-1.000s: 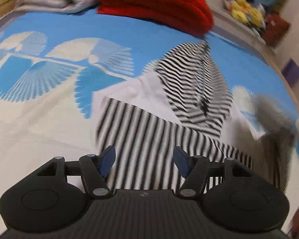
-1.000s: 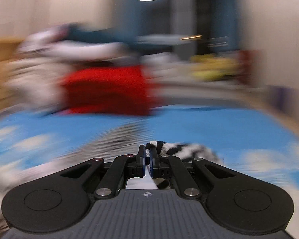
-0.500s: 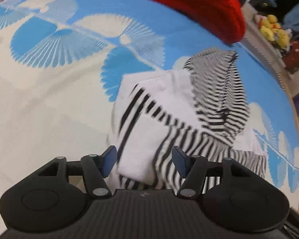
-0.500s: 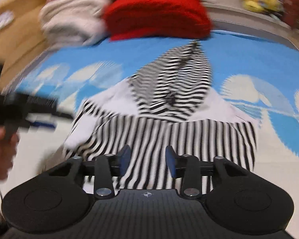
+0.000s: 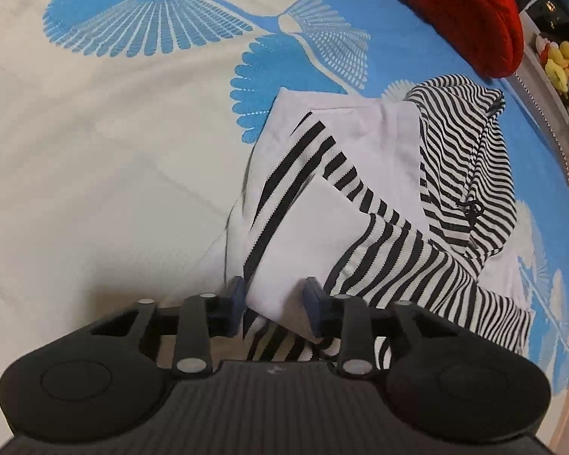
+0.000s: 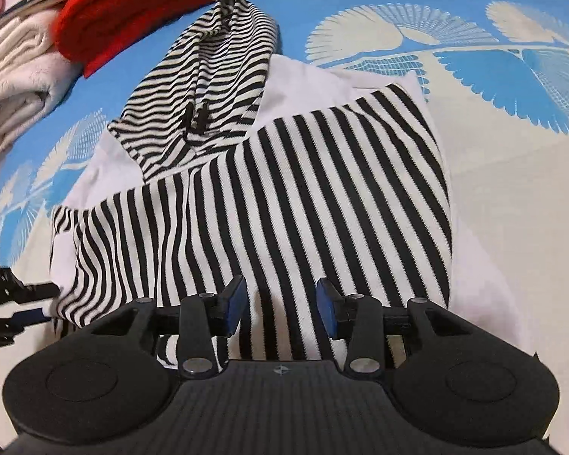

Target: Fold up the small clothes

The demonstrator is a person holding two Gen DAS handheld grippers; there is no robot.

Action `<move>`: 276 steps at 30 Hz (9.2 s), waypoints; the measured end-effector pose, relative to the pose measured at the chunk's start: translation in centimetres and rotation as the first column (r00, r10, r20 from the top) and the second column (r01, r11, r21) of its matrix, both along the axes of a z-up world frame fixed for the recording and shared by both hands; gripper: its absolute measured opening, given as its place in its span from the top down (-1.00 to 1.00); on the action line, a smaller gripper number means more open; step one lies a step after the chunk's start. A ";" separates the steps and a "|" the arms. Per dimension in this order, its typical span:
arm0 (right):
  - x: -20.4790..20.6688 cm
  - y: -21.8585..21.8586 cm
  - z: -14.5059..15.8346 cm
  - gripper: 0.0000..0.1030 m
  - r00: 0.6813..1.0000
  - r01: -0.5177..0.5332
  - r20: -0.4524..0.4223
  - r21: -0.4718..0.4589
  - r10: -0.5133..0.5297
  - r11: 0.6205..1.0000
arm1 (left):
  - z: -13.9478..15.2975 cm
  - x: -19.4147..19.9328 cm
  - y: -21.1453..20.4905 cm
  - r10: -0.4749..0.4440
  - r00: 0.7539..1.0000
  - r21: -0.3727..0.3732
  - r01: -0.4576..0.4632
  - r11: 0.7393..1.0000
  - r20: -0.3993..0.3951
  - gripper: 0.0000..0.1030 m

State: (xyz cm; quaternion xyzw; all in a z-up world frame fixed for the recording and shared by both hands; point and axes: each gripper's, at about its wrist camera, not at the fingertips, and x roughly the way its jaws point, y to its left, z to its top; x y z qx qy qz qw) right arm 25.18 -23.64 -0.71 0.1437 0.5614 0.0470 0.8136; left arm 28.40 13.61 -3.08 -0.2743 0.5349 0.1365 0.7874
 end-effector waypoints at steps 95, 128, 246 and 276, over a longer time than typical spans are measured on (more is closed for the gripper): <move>4.5 -9.8 2.7 0.27 0.991 -0.011 0.124 -0.331 0.055 0.944 | 1.0 41.1 -10.4 -0.392 0.900 0.275 0.334 0.902 0.191 0.35; 2.0 -13.7 8.6 0.26 0.936 0.244 0.267 -0.022 -0.229 0.970 | 10.7 -8.1 -11.7 -0.918 0.239 0.329 0.880 0.342 0.317 0.87; -23.7 -13.0 0.7 -0.04 0.970 0.083 -0.225 -0.045 -0.091 0.996 | 1.2 -24.1 1.7 -0.258 0.949 -0.010 0.260 0.965 -0.182 0.10; -24.6 -13.2 1.9 0.79 0.982 0.094 -0.164 0.011 -0.090 0.996 | 1.5 -25.0 1.1 -0.282 0.958 0.014 0.283 0.959 -0.059 0.90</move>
